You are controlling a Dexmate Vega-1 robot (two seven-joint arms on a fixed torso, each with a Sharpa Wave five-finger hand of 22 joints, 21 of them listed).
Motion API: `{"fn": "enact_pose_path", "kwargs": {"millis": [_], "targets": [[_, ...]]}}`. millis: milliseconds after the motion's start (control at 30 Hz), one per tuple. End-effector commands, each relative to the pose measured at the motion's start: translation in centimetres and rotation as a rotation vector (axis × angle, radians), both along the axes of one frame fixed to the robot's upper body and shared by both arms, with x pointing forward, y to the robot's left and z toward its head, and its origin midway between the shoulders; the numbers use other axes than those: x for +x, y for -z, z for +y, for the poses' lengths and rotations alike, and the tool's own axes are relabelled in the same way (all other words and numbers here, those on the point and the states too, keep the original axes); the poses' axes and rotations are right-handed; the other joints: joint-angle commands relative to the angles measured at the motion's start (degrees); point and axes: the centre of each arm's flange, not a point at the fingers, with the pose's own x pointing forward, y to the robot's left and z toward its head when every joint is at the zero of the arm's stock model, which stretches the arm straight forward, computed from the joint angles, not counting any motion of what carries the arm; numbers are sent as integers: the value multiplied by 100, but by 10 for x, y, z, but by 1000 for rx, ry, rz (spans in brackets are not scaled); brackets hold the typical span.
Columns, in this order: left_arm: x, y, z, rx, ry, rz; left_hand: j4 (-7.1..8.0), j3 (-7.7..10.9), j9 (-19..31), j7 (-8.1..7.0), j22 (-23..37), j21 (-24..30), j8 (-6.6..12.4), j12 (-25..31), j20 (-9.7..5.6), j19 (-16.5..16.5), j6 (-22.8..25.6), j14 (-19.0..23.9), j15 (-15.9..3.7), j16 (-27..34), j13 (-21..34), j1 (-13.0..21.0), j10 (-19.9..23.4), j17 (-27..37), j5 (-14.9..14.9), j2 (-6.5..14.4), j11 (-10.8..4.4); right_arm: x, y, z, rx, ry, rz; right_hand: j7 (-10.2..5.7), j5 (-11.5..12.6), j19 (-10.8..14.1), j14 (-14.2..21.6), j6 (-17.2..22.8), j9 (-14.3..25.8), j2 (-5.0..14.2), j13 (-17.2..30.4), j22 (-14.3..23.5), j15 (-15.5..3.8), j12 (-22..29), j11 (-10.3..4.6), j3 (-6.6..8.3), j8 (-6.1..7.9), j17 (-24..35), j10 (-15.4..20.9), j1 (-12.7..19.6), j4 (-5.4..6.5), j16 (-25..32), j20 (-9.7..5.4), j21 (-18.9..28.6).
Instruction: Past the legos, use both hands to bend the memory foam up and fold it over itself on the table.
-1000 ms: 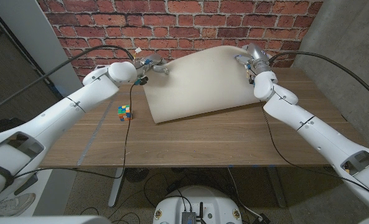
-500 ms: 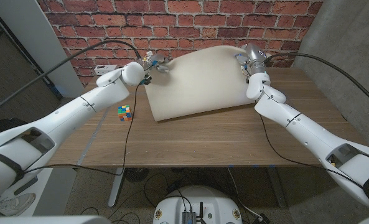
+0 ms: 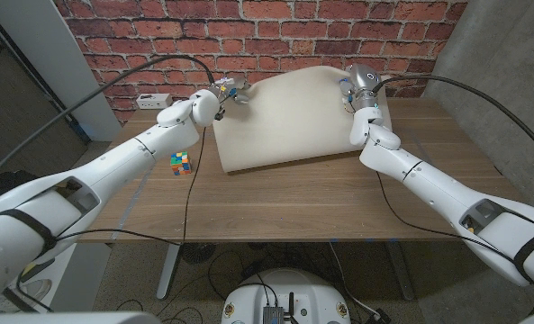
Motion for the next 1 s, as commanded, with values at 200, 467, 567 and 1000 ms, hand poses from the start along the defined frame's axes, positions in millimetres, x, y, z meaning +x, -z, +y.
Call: {"fn": "enact_pose_path", "kwargs": {"millis": [200,467,567,1000], "targets": [[21,9,-27,118,-53,-86,31,19,23,-21,15,51,-7,-19,-146,-59,-40,-69,-16,-13,22,1,-26,20,-22,47,-34,7,6,15,-92,52,-12,4,-19,76,63,25,-14,6,-15,2,-946,-41,14,-4,-54,18,21,20,-8,0,-157,37],[34,15,-42,174,-61,-98,36,10,22,-37,13,48,-13,-43,-154,-136,-78,-130,-46,-21,26,-16,-84,25,-42,50,-61,8,10,16,-100,64,-9,-2,-34,87,61,18,-50,-1,-42,-2,-950,-100,0,-2,-85,15,-61,20,-18,-8,-137,52],[38,17,-47,189,-65,-93,41,17,21,-61,11,53,-18,-46,-157,-150,-104,-145,-41,-23,28,-20,-94,24,-48,64,-63,8,12,14,-93,70,-10,-99,-47,83,4,-121,-95,-28,-70,-4,-939,-167,-33,4,-178,-4,-163,30,-46,-51,-108,61],[43,24,-62,251,-103,-82,20,47,21,-24,8,94,6,-36,-167,-122,-65,-97,-34,-3,32,-21,-67,5,-55,58,-43,2,20,3,14,156,-43,-318,-79,-142,-900,-2536,-654,-121,-311,-39,-861,-1196,-56,22,-1422,-26,-2192,-114,-131,-364,90,10]]}}
